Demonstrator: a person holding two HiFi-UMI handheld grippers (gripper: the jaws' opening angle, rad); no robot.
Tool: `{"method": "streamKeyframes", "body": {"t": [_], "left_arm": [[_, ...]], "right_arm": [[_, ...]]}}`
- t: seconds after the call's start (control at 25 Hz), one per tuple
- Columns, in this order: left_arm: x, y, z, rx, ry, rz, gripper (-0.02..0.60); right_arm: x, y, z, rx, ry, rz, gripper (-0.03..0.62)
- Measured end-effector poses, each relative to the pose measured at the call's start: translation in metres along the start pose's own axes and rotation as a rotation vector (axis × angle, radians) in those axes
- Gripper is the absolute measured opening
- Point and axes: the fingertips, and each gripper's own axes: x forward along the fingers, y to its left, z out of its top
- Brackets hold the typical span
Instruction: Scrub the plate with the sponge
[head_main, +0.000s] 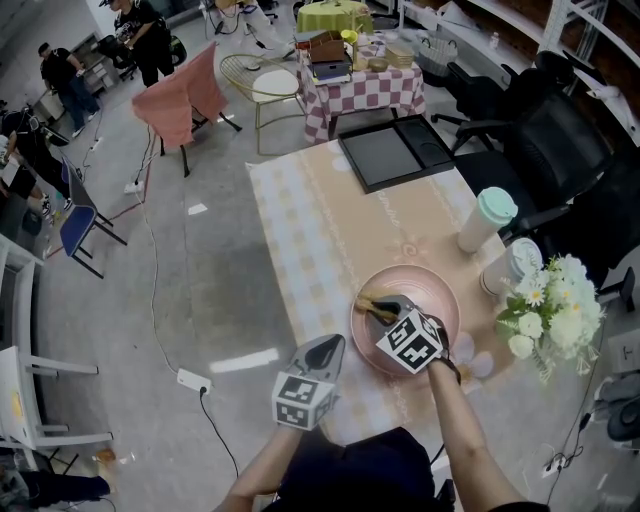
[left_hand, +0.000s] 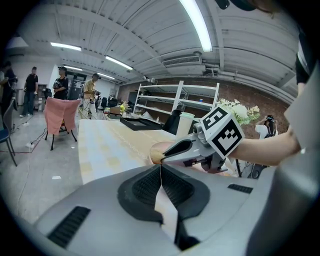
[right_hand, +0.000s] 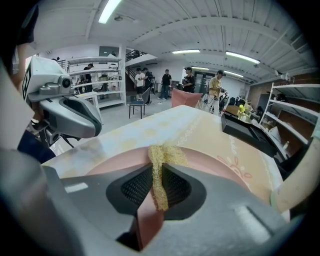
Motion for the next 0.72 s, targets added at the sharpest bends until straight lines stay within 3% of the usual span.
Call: {"method": "streamKeyframes", "body": {"t": [0.72], "left_arm": [[-0.002,0.002,-0.003,-0.003,-0.004,0.006,0.012]], "right_arm": [[-0.004,0.020,-0.003,0.000,0.006,0.045,0.058]]}}
